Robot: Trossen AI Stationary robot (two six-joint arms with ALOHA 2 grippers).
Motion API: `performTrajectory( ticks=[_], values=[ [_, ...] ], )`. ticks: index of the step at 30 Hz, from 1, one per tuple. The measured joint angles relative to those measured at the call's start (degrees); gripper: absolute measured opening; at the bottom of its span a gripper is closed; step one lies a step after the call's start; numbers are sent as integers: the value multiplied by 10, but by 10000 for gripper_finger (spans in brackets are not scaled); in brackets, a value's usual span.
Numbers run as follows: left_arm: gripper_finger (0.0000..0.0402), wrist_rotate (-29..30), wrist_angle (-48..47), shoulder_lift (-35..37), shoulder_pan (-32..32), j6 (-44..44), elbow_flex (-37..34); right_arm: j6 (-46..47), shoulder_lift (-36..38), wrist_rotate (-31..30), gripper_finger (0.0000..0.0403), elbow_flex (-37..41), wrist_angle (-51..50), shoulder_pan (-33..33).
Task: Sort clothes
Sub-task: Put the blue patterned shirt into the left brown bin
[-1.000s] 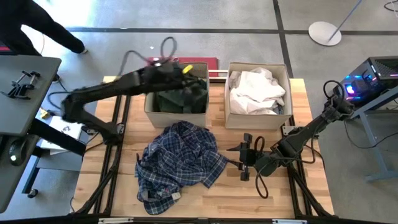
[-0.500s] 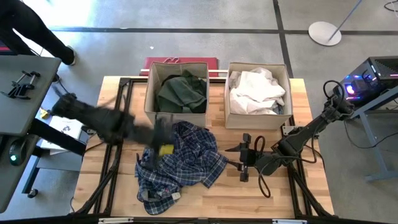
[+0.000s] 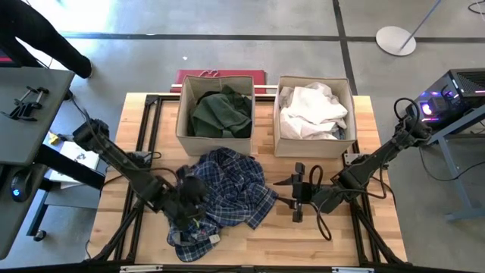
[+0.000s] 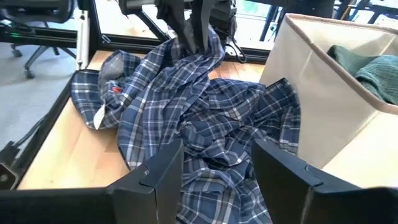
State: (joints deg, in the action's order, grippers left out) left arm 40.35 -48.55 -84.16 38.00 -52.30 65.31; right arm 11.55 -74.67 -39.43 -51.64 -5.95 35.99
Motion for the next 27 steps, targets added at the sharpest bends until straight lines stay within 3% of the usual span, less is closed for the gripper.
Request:
performTrajectory(
  ticks=[10, 15, 18, 22, 25, 27],
  values=[
    [236, 42, 331, 0, -39, 8, -207, -1, 0, 9, 179, 0, -1, 0],
    [291, -20, 500, -38, -69, 32, -315, -2, -4, 10, 179, 0, -2, 0],
    [296, -77, 541, -96, -77, 90, -331, -3, -13, 9, 179, 0, -2, -2],
    [283, -89, 576, -179, -77, 154, -302, 1, -27, 9, 179, 0, 1, -6],
    [253, -99, 587, -212, -81, 163, -282, 4, -40, 9, 179, 0, 5, -7],
    [212, -101, 596, -221, -82, 166, -277, 3, -47, 9, 179, 0, 7, -7]
  ],
)
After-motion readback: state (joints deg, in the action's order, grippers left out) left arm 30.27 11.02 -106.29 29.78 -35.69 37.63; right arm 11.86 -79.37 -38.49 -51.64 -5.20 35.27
